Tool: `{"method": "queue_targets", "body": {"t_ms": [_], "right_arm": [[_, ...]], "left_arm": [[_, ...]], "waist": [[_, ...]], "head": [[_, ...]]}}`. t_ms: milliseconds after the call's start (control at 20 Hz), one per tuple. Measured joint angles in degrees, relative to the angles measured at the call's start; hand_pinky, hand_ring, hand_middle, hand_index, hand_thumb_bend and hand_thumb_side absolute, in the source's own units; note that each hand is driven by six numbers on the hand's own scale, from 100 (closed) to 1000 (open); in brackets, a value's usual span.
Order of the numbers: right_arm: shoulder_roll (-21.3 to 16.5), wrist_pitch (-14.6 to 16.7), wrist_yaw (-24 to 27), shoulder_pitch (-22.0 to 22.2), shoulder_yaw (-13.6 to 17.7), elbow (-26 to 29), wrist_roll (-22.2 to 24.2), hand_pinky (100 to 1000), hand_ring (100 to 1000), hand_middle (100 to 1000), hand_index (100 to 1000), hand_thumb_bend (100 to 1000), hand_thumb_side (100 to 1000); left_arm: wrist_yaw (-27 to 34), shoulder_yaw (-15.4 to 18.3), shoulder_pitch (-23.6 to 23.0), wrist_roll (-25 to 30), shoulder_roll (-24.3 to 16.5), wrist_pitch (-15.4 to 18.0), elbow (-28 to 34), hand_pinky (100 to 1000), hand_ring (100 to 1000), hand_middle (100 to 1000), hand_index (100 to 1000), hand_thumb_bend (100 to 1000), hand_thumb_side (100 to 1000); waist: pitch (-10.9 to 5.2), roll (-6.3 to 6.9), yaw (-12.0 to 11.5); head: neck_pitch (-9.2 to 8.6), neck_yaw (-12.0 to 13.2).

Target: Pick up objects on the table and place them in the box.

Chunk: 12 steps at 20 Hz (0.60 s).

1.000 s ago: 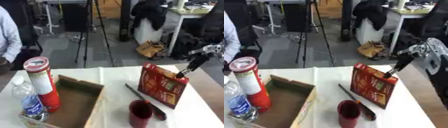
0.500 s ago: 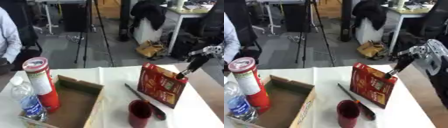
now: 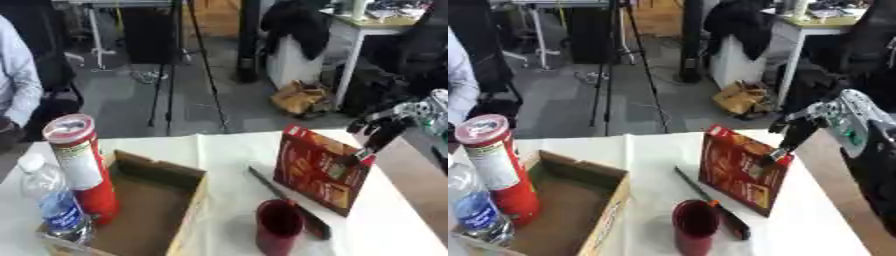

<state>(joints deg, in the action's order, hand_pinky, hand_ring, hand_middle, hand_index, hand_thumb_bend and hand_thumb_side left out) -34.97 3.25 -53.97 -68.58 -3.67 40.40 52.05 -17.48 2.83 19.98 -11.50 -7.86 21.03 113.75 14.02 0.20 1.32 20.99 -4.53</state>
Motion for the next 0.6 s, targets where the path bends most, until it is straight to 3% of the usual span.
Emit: {"method": "queue_targets", "body": {"t_ms": [400,600], "right_arm": [[1.4,0.0,-0.5,0.0,0.0,-1.1,0.0,1000,1000,1000,1000,900,523],[2.1,0.0,-0.8,-0.1,0.0,-1.4,0.0,1000,1000,1000,1000,869,524]], "left_arm": [[0.2,0.0,0.0,0.2,0.0,0.0,0.0,891,758,775,735,100,1000],[0.2,0.0,0.0,0.3,0.0,0.0,0.0,891,757,775,735,100,1000]], "waist": [[0.17,0.02,-0.3],[0.18,0.03,-0.5]], "head": [[0.0,-0.3],[-0.01,-0.3]]}}
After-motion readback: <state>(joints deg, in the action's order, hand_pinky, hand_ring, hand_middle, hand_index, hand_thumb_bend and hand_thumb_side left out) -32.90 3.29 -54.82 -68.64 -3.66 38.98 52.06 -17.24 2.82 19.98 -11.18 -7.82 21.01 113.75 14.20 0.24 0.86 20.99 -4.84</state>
